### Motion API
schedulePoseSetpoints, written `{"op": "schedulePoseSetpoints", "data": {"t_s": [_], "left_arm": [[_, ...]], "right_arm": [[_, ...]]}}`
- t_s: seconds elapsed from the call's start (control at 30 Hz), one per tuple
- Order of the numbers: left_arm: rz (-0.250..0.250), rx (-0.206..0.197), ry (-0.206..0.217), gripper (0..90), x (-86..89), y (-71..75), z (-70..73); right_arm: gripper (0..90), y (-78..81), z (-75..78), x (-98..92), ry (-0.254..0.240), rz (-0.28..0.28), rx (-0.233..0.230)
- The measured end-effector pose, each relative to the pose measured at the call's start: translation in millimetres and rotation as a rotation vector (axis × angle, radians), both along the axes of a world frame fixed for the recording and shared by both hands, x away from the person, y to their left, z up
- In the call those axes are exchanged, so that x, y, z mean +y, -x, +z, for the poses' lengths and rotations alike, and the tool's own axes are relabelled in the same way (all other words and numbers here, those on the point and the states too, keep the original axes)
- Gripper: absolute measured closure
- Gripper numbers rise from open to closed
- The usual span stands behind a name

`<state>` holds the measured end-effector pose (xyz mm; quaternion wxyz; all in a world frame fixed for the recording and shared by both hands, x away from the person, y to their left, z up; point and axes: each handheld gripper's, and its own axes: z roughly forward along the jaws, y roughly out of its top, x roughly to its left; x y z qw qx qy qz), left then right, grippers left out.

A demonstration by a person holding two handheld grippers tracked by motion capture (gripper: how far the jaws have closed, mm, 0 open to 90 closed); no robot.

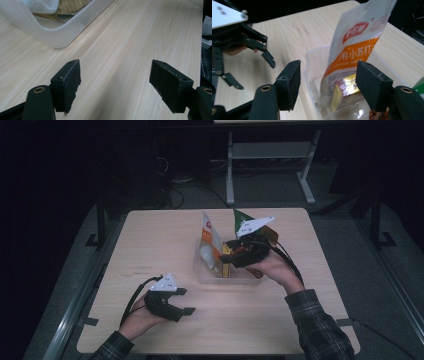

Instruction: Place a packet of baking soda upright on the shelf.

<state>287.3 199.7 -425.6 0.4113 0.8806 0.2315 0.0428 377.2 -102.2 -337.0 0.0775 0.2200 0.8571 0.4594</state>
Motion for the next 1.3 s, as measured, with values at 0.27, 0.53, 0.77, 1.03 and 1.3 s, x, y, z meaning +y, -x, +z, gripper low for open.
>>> {"op": "schedulePoseSetpoints", "data": {"t_s": [0.27, 0.53, 0.77, 1.03, 1.3], "left_arm": [[-0.018, 0.004, -0.007, 24.6, -1.9, 0.8, -1.3], [-0.048, 0.012, -0.012, 24.5, -5.0, 2.0, -4.6], [-0.087, 0.022, -0.027, 24.6, -9.0, 4.9, -6.6], [-0.132, 0.05, -0.054, 24.7, -12.9, 11.0, -10.2], [-0.138, 0.05, -0.091, 25.1, -16.7, 13.9, -14.5]], "right_arm": [[35.6, 28.9, -12.4, -16.7, -0.028, -0.016, -0.006], [35.3, 57.0, -31.7, -27.3, -0.007, 0.001, 0.001], [35.4, 73.8, -55.8, -36.6, 0.011, 0.012, 0.038], [35.5, 93.6, -85.7, -42.2, 0.052, 0.026, 0.088], [34.7, 101.0, -99.6, -39.1, 0.101, 0.045, 0.103]]}}
